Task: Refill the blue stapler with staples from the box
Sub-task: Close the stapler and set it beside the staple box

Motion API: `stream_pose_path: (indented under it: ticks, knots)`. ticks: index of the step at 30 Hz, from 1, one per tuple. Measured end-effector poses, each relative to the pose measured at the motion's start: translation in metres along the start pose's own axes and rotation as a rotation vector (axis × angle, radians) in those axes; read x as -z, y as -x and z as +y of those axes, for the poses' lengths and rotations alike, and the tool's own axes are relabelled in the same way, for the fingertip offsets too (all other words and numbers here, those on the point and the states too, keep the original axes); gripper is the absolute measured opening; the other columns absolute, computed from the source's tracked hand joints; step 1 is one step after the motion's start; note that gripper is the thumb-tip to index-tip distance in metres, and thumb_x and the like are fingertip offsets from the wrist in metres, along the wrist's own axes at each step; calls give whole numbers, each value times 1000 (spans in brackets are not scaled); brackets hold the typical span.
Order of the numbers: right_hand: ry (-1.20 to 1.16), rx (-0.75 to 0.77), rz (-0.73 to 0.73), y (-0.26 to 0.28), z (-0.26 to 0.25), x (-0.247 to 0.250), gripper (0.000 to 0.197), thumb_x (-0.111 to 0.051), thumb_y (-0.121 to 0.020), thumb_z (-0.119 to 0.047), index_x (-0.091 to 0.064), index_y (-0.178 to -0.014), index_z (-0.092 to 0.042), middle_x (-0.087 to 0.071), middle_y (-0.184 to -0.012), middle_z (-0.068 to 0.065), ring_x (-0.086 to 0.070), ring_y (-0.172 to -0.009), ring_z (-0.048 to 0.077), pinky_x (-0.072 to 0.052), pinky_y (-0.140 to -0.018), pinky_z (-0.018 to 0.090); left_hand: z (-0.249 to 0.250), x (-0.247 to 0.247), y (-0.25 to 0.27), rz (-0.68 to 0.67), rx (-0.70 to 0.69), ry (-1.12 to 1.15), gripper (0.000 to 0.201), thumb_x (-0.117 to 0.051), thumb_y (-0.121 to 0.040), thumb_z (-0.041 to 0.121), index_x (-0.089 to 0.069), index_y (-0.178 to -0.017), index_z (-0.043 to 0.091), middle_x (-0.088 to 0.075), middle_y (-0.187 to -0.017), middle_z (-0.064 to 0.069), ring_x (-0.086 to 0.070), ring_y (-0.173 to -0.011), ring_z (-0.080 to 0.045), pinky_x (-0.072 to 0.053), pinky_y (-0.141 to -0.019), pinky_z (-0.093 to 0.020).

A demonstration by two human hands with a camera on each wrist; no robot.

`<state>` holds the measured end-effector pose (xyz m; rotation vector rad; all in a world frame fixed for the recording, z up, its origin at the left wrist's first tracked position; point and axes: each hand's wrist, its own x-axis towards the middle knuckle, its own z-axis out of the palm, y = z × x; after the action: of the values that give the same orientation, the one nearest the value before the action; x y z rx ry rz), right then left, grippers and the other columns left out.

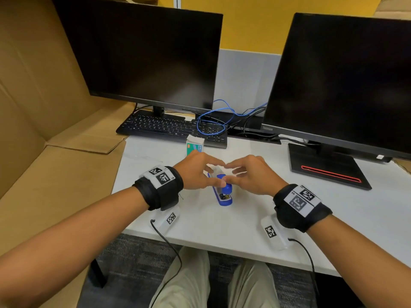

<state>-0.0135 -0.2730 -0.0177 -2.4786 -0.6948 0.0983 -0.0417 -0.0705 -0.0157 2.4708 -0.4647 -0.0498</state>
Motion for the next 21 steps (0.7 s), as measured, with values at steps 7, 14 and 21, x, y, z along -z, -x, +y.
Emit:
stream_pose_path:
  ticks: [7, 14, 21]
  knots:
    - [-29, 48, -43, -3, -13, -11, 24, -69, -89, -33, -78, -108, -24, -79, -100, 0, -68, -85, 12, -49, -73, 15, 0, -9, -1, -77, 24, -169, 44, -72, -69, 58, -73, -95, 22, -76, -85, 0, -68, -85, -17, -58, -81, -40]
    - [-8, 56, -37, -34, -26, -28, 29, -70, -89, -24, -73, -116, -14, -74, -114, 4, -71, -94, 16, -57, -89, 30, -26, 16, 22, -93, 155, -262, 56, -71, -67, 60, -70, -109, 23, -72, -102, 2, -60, -101, -16, -56, -88, -38]
    - [188, 86, 178, -86, -39, -36, 35, -68, -89, -23, -65, -124, -18, -65, -128, 6, -60, -117, 25, -52, -87, 28, -39, 42, 36, -104, 248, -286, 64, -74, -73, 47, -61, -128, 18, -64, -126, -3, -58, -111, -16, -53, -95, -33]
